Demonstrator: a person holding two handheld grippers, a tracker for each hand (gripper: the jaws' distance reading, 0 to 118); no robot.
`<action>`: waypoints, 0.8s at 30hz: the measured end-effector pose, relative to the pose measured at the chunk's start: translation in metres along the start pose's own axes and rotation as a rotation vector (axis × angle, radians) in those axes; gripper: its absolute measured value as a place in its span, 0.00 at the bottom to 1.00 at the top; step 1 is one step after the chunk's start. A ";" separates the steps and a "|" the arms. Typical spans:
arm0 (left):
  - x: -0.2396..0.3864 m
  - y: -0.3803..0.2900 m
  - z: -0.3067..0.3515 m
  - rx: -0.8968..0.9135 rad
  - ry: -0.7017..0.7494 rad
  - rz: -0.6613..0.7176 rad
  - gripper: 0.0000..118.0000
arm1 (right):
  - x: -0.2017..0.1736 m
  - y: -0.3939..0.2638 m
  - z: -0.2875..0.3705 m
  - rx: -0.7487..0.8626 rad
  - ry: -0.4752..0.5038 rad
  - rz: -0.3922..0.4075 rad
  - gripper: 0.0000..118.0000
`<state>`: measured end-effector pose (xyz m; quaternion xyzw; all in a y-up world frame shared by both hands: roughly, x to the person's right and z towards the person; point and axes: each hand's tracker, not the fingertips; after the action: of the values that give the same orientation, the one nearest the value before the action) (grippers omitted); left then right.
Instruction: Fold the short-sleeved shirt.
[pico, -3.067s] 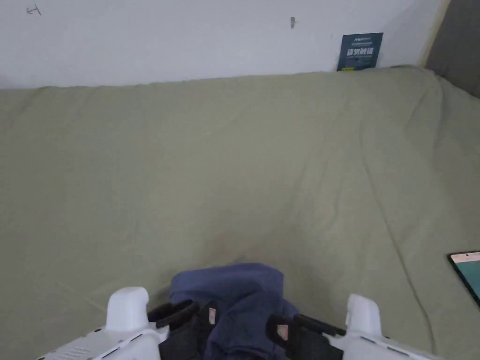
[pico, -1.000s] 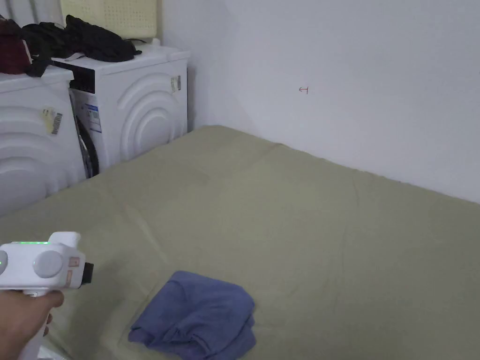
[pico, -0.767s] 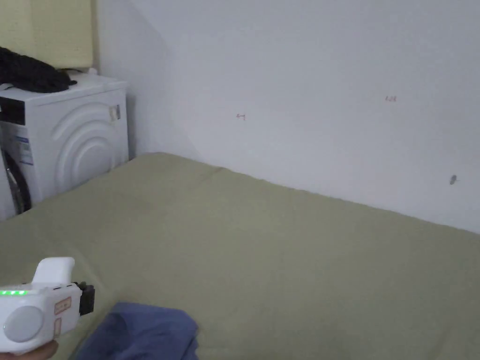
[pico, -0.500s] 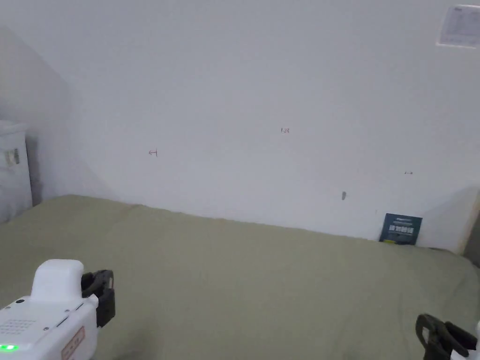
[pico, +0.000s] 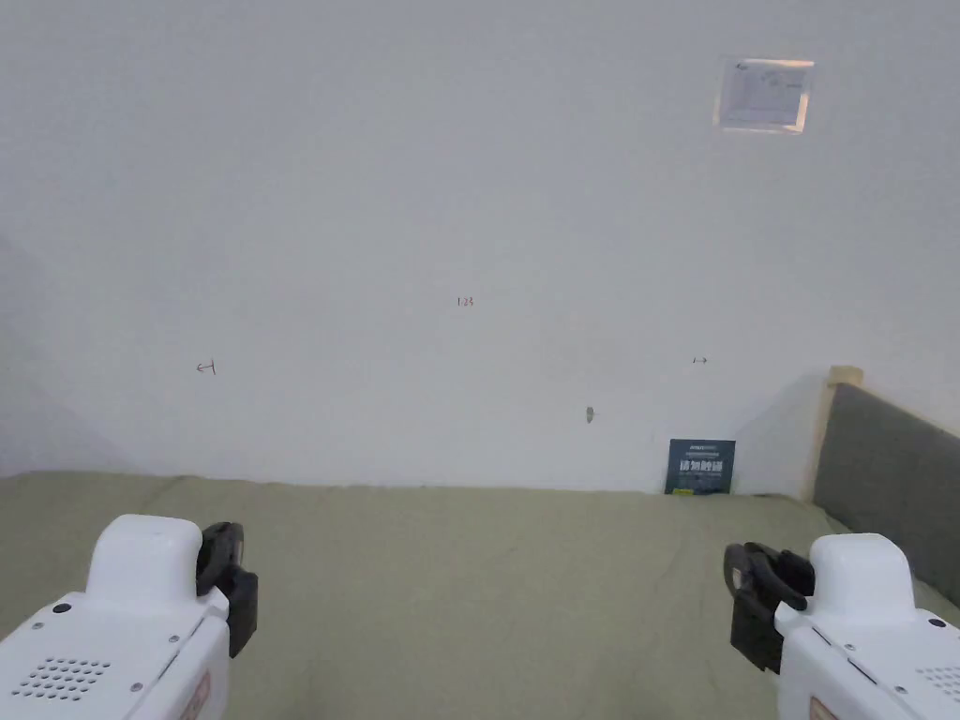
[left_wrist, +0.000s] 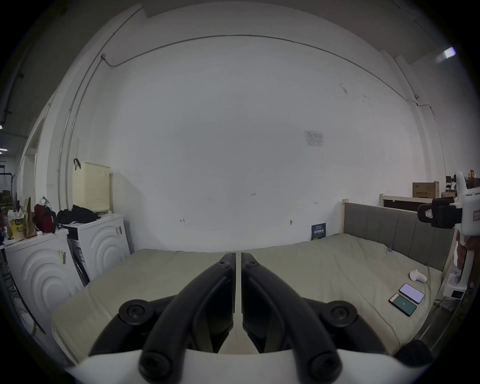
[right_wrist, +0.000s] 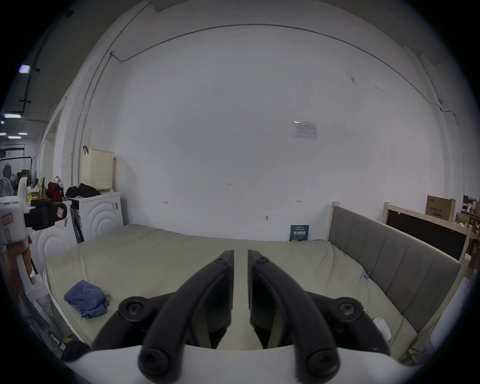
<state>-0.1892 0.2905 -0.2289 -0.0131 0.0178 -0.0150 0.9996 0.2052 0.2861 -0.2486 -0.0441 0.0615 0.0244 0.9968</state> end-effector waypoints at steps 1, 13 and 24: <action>-0.003 0.001 -0.001 -0.013 -0.005 0.015 0.04 | -0.002 0.000 -0.001 -0.004 0.004 0.008 0.11; 0.002 0.002 -0.006 -0.017 -0.016 0.001 1.00 | -0.007 -0.006 -0.007 0.044 -0.027 0.005 1.00; 0.003 0.001 -0.012 -0.016 0.005 0.014 1.00 | -0.013 0.007 -0.016 -0.043 -0.047 -0.070 1.00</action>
<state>-0.1868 0.2907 -0.2409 -0.0211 0.0205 -0.0080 0.9995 0.1900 0.2910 -0.2637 -0.0672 0.0361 -0.0081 0.9971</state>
